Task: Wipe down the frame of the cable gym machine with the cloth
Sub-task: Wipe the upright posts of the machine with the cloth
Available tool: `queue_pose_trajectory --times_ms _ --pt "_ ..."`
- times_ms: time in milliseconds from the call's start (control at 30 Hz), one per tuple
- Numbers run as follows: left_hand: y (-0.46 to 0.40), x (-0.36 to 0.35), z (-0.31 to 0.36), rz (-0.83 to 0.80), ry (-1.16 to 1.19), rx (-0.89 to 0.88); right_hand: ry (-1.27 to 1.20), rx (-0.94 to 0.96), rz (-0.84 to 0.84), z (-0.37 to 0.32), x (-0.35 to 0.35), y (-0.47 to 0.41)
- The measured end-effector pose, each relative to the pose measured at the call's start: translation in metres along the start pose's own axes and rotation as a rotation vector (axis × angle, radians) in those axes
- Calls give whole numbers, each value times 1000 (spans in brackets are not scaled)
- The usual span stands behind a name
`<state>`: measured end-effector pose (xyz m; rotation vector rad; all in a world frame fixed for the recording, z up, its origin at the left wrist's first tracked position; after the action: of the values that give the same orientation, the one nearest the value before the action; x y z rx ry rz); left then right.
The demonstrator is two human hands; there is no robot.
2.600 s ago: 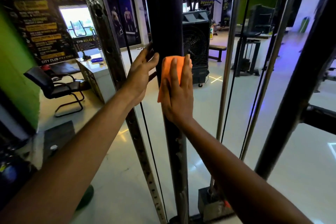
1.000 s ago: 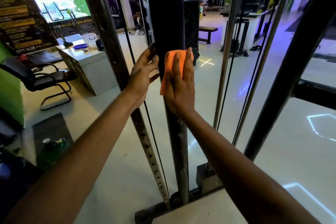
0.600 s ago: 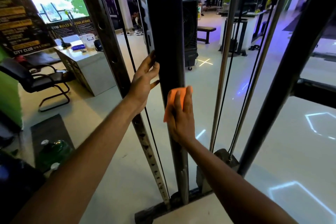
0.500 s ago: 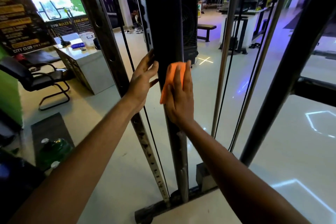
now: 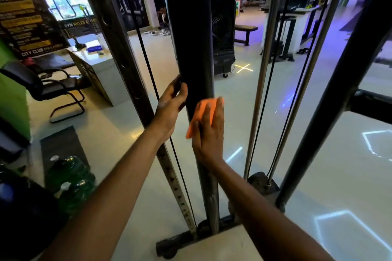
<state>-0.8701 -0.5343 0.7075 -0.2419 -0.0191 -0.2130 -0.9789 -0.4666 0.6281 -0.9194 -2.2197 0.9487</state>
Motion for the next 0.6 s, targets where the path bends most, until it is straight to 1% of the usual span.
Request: queue_pose_trajectory --times_ms 67,133,233,300,400,467,533,600 --pt "-1 1 -8 9 -11 12 19 72 36 -13 -1 -23" --pt "0 2 -15 16 -11 11 44 95 26 -7 -5 -15" --pt "5 1 -28 29 11 11 126 84 -77 32 -14 47" --pt "10 0 -38 32 12 19 148 31 -177 61 -17 95" --pt "16 -4 -51 44 12 35 111 -22 -266 72 -16 120" --pt "19 -5 -58 53 12 44 58 -33 -247 59 -14 96" --pt "21 -4 -65 70 10 59 -1 -30 -150 39 -9 52" --pt "21 -3 -69 80 -15 66 -33 15 -78 22 -7 15"
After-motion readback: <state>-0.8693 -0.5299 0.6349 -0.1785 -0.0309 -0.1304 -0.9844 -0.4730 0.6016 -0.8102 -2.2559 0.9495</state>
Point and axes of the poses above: each hand's wrist, its own y-axis away from the middle knuckle, its own x-axis out of the back of the hand, z = x × y, the point moved 10 cm from there along -y, towards the middle knuckle, and after that the axes turned 7 degrees about z, right-handed, at the moved point
